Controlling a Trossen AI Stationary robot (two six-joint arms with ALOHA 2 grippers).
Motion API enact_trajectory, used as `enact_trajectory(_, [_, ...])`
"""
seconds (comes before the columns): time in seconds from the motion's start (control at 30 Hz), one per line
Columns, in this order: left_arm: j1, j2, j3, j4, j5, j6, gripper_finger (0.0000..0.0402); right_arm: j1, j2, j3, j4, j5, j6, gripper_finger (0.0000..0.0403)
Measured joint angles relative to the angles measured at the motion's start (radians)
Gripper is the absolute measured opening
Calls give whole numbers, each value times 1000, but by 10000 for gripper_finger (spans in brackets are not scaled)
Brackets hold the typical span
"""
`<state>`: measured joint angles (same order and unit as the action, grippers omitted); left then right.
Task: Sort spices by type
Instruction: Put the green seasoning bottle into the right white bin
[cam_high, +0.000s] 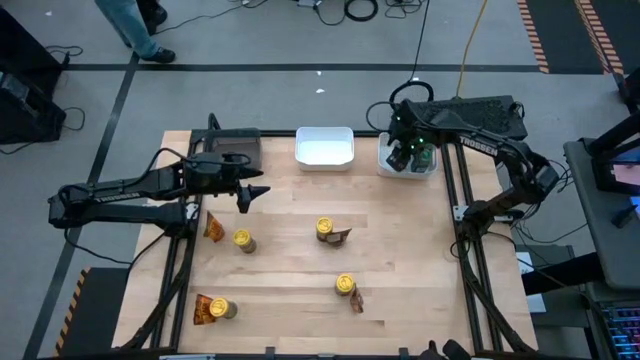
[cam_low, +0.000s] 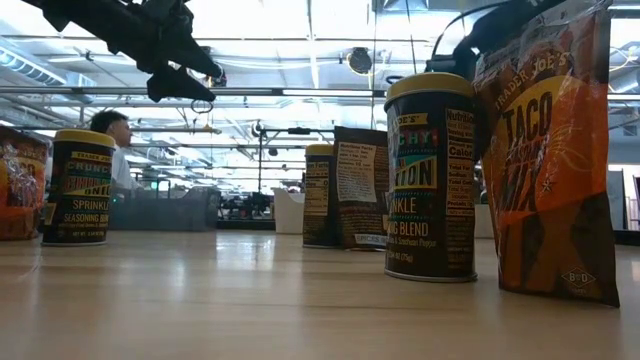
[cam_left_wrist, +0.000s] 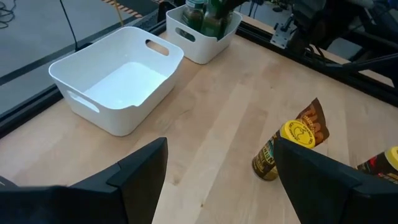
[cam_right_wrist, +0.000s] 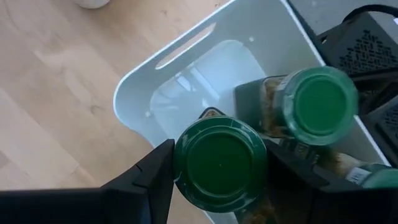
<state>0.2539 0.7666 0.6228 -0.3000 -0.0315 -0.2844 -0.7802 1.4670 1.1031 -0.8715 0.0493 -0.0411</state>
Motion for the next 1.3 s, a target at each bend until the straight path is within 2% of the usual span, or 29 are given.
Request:
enact_trajectory(0.33, [0,0,0,0,-5,-24,295,-27,0,-53,19,8,38,189])
enact_trajectory(1.1, [0,0,0,3,-7,-26,295,-31,1,-57,4,-4,23,246])
enact_trajectory(1.3, [0,0,0,3,-8,-26,295,-32,1,-19,-20,-12,22,260])
